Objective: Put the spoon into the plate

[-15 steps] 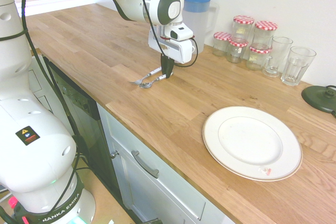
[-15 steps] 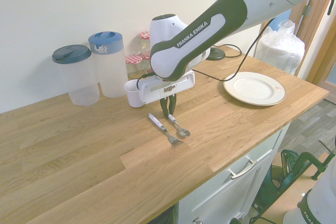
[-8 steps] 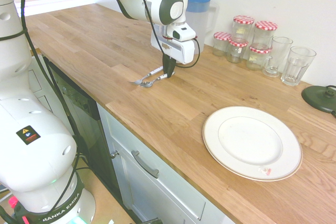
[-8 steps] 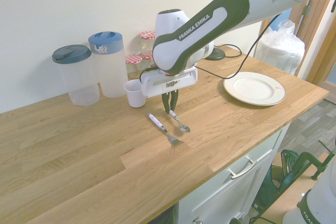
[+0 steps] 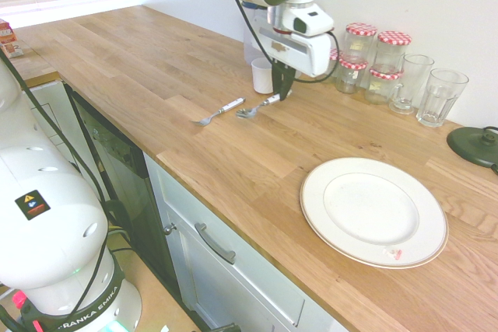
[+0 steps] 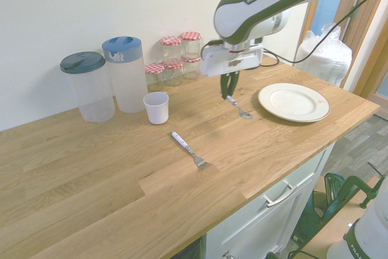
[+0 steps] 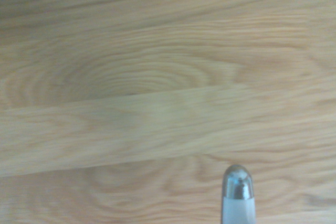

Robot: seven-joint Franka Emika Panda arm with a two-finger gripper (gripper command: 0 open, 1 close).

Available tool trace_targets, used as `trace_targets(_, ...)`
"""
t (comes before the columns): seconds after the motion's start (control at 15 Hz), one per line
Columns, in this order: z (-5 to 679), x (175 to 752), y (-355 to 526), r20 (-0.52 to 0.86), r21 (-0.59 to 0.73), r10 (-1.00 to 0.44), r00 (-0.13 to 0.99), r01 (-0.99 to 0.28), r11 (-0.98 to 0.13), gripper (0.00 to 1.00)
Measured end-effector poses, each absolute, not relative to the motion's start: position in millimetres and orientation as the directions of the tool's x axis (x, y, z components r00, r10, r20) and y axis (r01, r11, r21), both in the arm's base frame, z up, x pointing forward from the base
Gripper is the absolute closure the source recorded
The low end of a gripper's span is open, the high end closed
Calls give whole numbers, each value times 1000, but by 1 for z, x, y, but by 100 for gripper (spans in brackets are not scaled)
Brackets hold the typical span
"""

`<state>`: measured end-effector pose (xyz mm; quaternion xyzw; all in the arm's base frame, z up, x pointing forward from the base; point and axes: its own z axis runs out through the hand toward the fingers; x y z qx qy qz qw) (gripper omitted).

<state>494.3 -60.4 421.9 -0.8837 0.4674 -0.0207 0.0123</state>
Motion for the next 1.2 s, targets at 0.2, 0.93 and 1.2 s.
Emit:
trace_targets(0.2, 421, 471, -152, 17, -42, -856, 517, -855, -518, 100)
trace_targets(0.93, 363, 467, -281, 6, 1, -892, 452, -892, -452, 100)
trace_targets(1.2, 351, 478, -296, 7, 5, -896, 444, -896, -444, 0)
